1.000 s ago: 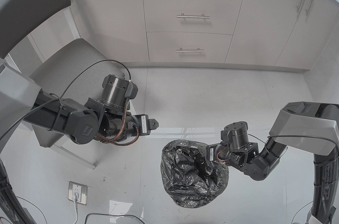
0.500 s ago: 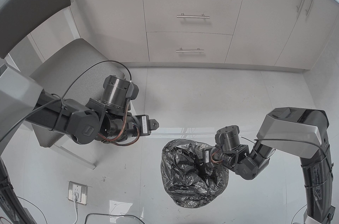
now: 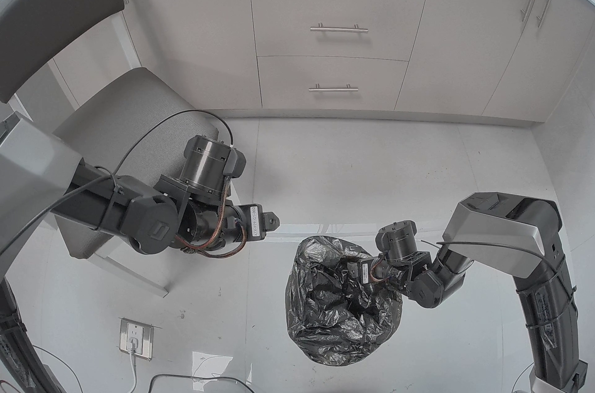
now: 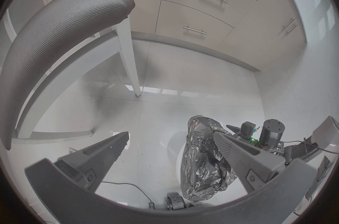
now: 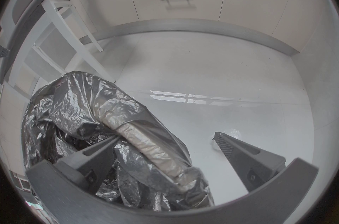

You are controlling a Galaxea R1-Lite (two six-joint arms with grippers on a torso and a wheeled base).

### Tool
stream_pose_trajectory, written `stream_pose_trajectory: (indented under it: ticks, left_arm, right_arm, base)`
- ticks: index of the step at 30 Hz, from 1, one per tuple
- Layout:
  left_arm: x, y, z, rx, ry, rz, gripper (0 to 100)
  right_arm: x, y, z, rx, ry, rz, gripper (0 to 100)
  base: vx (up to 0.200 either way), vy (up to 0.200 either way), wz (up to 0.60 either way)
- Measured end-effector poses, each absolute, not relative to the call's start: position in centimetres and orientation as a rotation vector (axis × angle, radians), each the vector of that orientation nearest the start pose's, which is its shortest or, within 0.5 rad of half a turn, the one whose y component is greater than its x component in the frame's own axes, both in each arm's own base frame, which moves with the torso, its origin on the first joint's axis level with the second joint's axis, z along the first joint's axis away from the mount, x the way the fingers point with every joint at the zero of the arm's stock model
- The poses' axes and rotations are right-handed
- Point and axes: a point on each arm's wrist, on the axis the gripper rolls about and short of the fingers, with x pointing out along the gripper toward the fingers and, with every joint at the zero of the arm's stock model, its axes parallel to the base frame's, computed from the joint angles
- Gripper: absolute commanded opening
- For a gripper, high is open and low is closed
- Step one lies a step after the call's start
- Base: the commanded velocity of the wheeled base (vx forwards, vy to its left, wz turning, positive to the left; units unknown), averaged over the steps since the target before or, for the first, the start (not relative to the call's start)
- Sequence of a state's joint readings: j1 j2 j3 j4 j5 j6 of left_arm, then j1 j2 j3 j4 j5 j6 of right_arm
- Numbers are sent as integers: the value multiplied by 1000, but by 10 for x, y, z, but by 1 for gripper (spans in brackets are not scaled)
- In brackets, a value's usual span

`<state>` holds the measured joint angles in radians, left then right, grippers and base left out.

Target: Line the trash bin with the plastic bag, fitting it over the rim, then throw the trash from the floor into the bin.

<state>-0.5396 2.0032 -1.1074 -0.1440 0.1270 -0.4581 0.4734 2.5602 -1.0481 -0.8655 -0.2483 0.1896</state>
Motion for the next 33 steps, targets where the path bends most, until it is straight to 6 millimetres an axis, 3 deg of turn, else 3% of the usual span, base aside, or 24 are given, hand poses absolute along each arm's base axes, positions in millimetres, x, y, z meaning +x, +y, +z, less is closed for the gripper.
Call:
stream_pose_trajectory:
  ticks: [10, 23, 29, 33]
  left_arm:
    - [318, -188, 111, -181, 791, -220, 100]
    - [316, -192, 107, -170, 804, -232, 100]
    - [317, -197, 92, -73, 832, -261, 100]
    - [321, -201, 70, 35, 873, -289, 100]
  right_arm:
    - [374, 189, -60, -40, 606, 167, 100]
    - [346, 185, -3, -13, 551, 195, 100]
    - [338, 194, 12, 7, 509, 226, 100]
    - [335, 196, 21, 46, 471, 232, 100]
  base:
    - [0, 0, 0]
    - [0, 0, 0]
    - [0, 0, 0]
    - [0, 0, 0]
